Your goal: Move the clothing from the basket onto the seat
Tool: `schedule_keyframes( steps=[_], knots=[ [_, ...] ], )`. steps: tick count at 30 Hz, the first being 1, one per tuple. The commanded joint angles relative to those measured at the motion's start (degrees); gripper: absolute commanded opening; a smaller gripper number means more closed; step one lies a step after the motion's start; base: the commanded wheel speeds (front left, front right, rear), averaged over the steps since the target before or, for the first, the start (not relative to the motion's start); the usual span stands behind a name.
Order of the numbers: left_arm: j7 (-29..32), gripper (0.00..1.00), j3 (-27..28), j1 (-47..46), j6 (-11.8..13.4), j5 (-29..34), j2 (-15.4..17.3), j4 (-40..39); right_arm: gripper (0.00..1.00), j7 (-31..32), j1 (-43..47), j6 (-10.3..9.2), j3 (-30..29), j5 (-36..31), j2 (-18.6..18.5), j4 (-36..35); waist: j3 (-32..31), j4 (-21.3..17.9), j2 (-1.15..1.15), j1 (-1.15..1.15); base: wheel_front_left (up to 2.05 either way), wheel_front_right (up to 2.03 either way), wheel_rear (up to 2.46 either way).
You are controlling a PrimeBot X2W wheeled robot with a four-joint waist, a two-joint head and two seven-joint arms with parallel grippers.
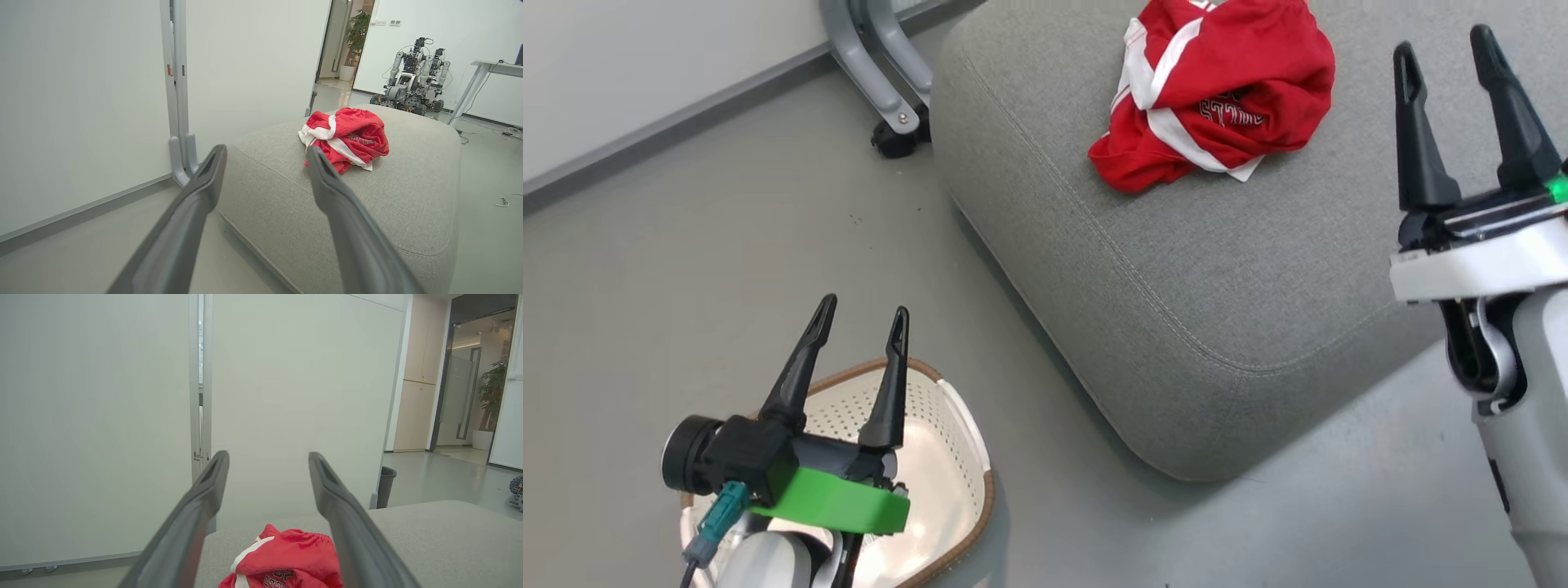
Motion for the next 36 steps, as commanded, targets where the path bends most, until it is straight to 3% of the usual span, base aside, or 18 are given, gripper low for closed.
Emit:
schedule_keyframes(
  steps=[1,10,23,36],
  knots=[
    [0.00,1.00,0.65,1.51,-0.15,0.54,-0.28,-0.02,1.00,0.00,2.99,-0.06,-0.62,-1.14,0.84,-1.05,-3.94,4.28,0.00,0.01,0.00,0.00,0.00],
    [0.00,1.00,3.49,5.26,-0.15,0.17,-2.46,-0.11,1.00,0.00,14.76,-0.06,-2.09,-4.87,4.60,-3.30,-7.42,12.73,0.00,0.01,0.00,0.00,0.00],
    [0.00,1.00,7.64,9.81,-0.15,0.01,-4.06,0.98,1.00,0.00,22.34,-0.07,-2.39,-6.22,9.45,2.05,-10.32,22.59,0.00,0.01,0.00,0.00,0.00],
    [0.00,1.00,11.86,12.85,-0.15,-1.75,-4.22,3.32,1.00,0.00,25.31,-0.07,-2.08,-7.69,11.67,5.48,-12.02,27.47,0.00,0.01,0.00,0.00,0.00]
  ],
)
